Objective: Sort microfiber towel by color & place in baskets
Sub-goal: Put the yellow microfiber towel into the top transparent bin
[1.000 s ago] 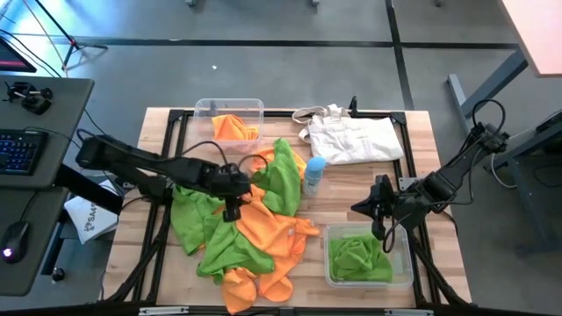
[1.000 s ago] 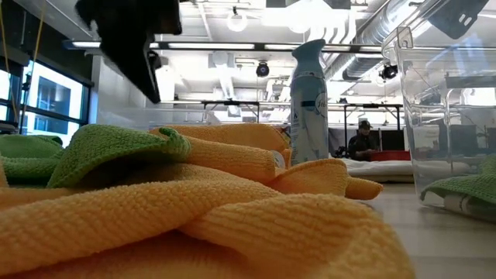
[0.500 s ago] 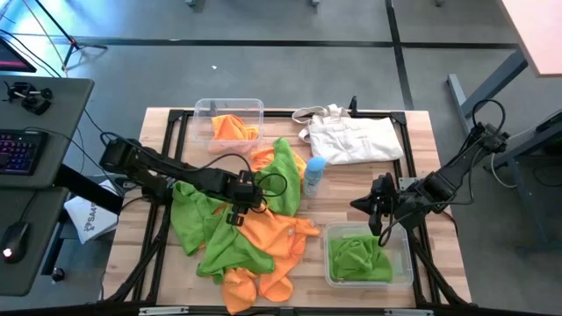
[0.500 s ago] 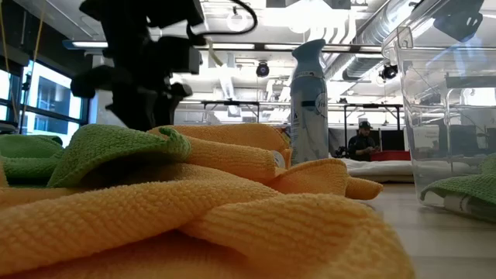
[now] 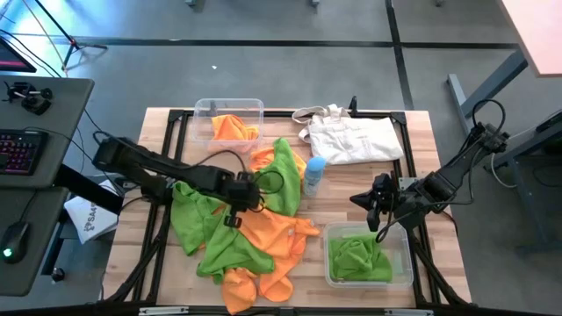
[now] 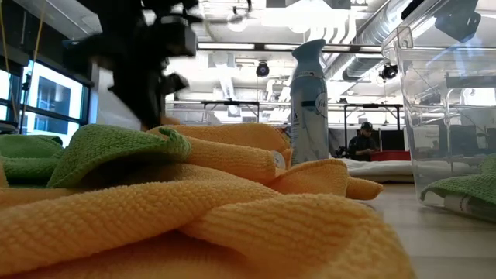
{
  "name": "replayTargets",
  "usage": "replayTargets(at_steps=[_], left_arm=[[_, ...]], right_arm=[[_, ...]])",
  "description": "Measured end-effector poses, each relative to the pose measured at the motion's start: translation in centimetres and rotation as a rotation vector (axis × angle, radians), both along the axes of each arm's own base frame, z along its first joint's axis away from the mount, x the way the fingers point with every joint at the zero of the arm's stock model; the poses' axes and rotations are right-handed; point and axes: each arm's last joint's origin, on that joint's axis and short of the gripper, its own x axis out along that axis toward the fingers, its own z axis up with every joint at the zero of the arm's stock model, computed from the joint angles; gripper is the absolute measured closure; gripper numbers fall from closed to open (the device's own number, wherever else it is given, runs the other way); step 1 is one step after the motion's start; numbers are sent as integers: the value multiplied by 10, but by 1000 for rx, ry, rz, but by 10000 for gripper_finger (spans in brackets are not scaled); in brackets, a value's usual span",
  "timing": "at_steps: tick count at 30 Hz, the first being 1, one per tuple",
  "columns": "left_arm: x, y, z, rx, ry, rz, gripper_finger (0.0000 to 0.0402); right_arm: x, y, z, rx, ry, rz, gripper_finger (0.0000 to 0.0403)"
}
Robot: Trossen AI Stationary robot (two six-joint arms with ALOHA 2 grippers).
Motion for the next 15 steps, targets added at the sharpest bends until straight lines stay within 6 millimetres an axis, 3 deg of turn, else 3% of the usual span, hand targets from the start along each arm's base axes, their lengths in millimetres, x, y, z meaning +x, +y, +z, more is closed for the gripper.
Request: replayTargets(at_steps=[15], left_arm=[[-74, 18, 124, 3, -648, 222, 401]], right_arm=[[1, -1, 0, -24, -22, -42, 400]])
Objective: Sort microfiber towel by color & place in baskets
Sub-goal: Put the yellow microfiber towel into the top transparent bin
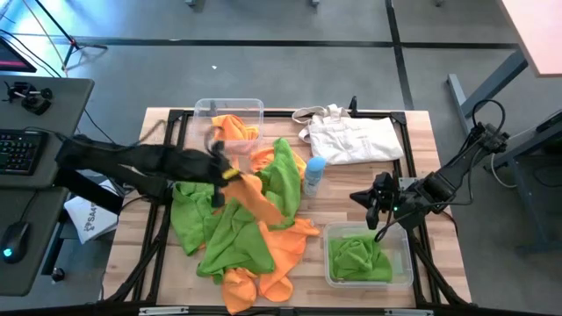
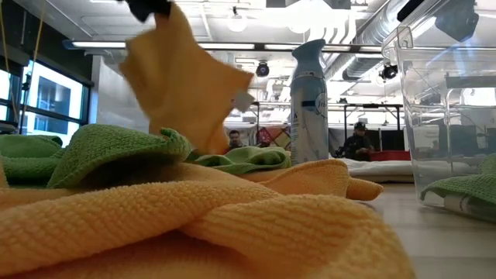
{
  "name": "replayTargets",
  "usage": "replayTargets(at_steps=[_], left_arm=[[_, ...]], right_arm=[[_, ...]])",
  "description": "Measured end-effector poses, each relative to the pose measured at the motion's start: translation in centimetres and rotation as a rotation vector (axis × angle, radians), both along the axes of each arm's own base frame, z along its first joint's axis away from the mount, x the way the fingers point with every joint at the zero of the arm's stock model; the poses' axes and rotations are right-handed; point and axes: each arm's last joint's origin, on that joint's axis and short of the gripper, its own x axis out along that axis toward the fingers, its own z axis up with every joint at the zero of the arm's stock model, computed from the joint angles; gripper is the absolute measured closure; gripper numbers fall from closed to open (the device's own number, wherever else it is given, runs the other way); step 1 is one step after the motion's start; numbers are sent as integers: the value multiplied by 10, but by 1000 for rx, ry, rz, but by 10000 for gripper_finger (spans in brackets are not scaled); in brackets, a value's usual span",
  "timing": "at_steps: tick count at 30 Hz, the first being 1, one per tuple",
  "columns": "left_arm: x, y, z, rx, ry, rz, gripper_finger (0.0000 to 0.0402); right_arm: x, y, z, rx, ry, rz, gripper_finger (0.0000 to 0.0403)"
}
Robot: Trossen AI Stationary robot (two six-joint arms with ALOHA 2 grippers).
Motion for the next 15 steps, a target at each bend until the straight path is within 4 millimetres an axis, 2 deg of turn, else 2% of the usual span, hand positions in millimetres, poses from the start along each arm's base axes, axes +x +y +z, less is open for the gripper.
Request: replayTargets(at_steps=[9, 15], left_arm=[[-36, 11, 52, 228, -361, 125, 401], [-44, 21, 64, 444, -369, 315, 401]], right_arm=[[0, 0, 0, -4, -3, -5, 400], [0, -1, 0, -15, -12, -20, 400]])
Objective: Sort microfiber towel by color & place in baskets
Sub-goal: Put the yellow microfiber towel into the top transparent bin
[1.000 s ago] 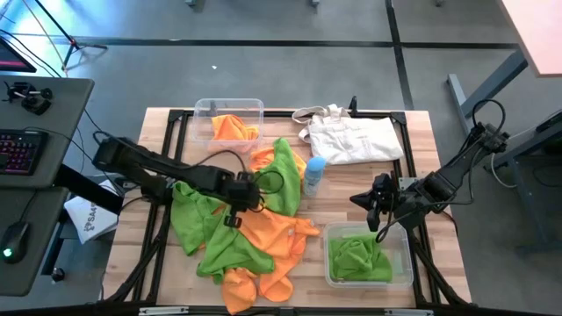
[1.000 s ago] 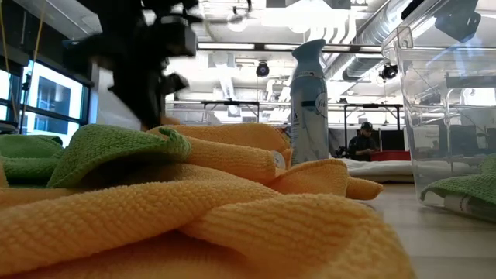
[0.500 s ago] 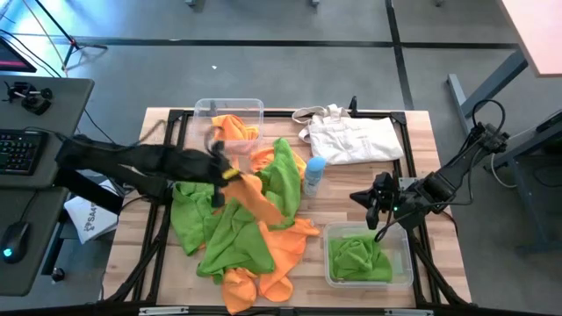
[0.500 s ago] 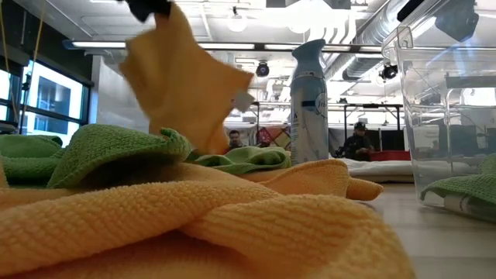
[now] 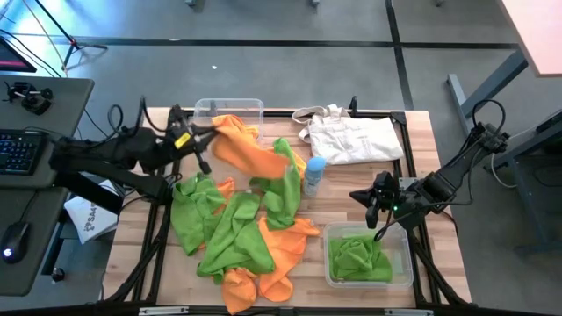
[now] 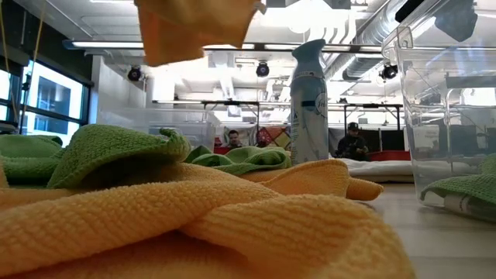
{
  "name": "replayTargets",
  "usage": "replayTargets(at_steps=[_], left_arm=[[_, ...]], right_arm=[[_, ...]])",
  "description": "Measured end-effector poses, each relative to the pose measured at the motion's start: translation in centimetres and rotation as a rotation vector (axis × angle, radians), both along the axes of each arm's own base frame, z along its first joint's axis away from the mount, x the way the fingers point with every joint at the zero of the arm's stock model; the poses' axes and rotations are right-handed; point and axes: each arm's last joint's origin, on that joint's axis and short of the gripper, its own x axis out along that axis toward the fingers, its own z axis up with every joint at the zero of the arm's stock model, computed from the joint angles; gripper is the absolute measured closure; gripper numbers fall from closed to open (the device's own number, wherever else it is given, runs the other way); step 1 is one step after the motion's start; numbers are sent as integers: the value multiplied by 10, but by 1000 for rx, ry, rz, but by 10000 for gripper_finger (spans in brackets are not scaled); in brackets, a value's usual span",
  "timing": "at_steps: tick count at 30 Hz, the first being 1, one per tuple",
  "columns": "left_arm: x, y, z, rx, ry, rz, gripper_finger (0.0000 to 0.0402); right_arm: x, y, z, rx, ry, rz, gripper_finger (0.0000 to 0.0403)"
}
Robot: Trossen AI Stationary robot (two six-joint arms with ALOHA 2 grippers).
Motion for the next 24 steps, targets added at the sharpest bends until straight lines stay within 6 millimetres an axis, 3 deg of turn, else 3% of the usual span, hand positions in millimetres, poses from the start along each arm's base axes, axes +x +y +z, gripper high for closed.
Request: replayTargets(at_steps=[9, 17, 24], left_arm=[[-4, 38, -2, -81, -54, 272, 401], [-7, 82, -10, -161, -39, 280, 401], [-16, 115, -31, -282, 109, 309, 401]], right_arm=[[0, -1, 1, -13, -26, -43, 400], [0, -2, 1, -8, -42, -68, 400], [0, -2, 1, 8, -53, -85, 400]])
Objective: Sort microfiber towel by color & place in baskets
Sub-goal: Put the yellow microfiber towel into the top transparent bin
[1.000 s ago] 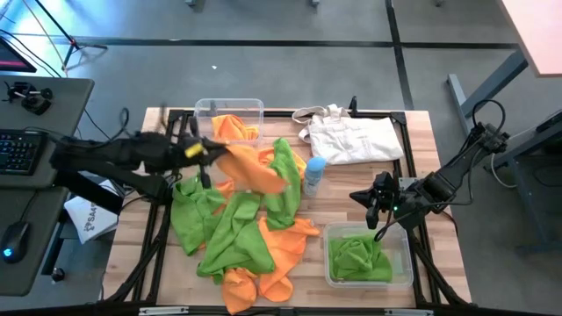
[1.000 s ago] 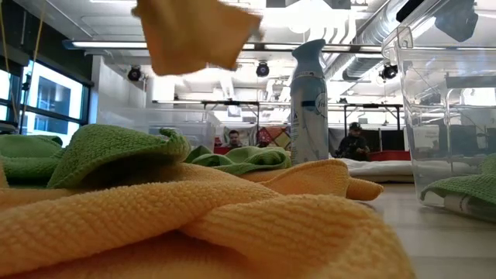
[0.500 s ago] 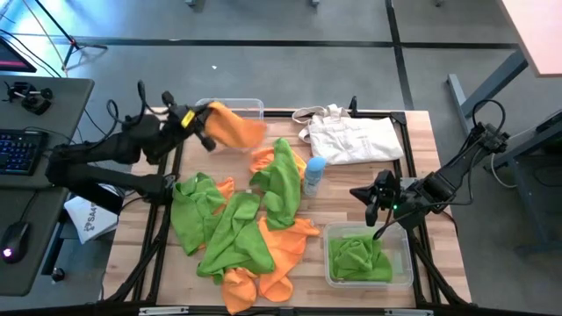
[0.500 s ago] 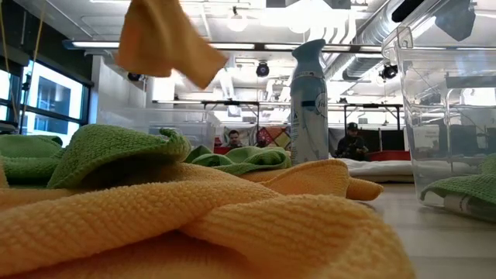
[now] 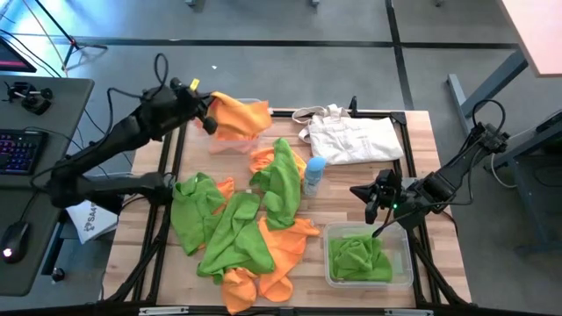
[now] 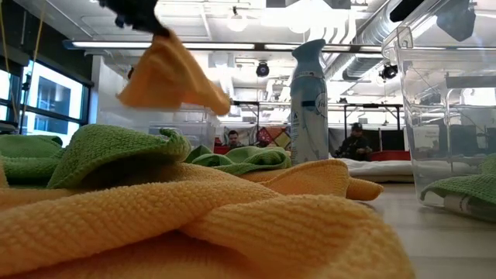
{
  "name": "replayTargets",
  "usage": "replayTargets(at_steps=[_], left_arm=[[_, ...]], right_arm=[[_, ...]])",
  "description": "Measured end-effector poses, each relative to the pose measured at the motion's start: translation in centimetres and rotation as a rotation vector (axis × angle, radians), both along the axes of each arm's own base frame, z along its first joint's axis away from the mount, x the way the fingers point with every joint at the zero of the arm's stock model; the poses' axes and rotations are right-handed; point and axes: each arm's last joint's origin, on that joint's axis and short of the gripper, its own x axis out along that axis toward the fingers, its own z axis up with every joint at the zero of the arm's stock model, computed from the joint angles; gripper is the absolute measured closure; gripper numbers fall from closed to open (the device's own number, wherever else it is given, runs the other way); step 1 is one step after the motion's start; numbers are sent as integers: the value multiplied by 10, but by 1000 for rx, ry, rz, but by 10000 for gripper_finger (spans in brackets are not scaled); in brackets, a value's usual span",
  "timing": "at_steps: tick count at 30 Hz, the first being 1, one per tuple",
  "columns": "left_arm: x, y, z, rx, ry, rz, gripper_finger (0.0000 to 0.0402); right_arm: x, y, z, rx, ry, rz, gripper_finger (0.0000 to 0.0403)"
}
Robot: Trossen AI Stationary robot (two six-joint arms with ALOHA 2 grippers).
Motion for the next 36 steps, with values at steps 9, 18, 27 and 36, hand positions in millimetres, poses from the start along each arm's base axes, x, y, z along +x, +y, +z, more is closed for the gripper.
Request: replayTargets(at_steps=[9, 18, 27, 36], left_arm=[[-14, 36, -13, -160, -44, 58, 401], [11, 65, -44, -329, 15, -67, 401], [40, 89, -90, -519, 104, -74, 401], [51, 103, -125, -923, -120, 235, 401]], right_arm=[[0, 0, 0, 7, -2, -11, 400], [0, -1, 0, 16, -17, -32, 400], [0, -1, 0, 21, -22, -39, 400], [0, -1, 0, 37, -35, -57, 400]])
